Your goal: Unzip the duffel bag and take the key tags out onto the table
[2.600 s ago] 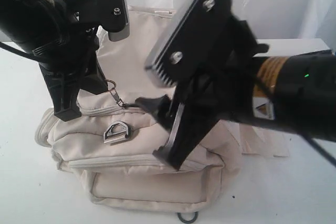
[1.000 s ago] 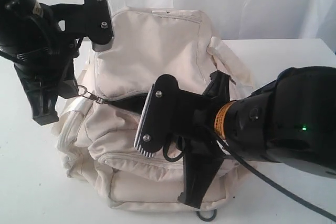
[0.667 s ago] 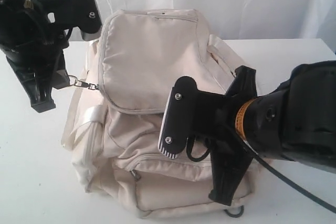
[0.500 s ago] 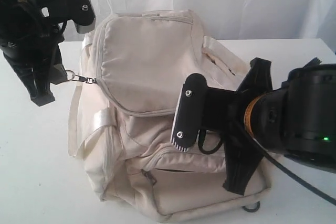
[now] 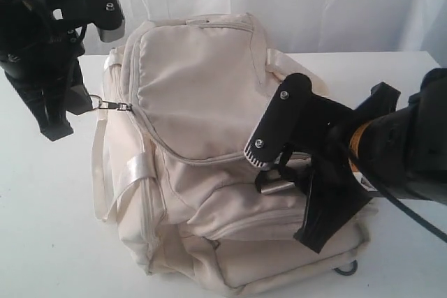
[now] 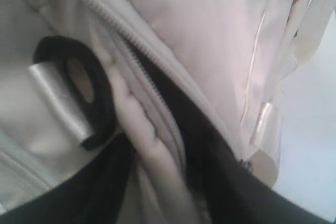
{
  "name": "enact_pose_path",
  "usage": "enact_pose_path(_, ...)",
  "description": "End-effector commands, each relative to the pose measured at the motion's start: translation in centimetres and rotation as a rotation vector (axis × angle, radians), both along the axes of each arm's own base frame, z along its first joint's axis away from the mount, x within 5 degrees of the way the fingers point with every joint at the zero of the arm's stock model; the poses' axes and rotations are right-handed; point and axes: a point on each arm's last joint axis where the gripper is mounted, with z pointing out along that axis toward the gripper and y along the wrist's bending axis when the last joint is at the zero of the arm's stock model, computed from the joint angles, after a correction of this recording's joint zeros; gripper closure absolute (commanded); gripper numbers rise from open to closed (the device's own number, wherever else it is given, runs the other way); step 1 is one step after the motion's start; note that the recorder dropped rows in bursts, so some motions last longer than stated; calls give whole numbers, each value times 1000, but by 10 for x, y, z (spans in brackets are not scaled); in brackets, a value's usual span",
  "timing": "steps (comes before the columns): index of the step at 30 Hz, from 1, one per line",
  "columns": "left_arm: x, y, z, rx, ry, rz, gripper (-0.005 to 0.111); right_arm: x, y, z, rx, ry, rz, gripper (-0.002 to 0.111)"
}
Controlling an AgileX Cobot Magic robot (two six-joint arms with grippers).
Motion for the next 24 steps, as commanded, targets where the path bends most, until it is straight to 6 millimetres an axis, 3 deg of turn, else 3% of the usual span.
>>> enact_pose_path(1,-3,-4,1,-54,16,-27,107,-7,-9,8,57,44,-38,40)
enact_pose_path(8,-2,-7,0,-78,14,-49,107,-25,-17,31,295,111,-48,37)
enact_pose_path(13,4,-12,-8,-89,38,-51,107,-31,-1,50,583,103,51,37)
enact_pose_path(17,8,-16,-15,-78,58,-62,107,-17,34,34,670,102,120,37)
enact_pose_path(20,8,-16,-15,-78,58,-62,107,-12,74,20,634,103,220,37)
enact_pose_path(24,7,-15,-15,-75,64,-64,107,2,104,5,586,133,216,37)
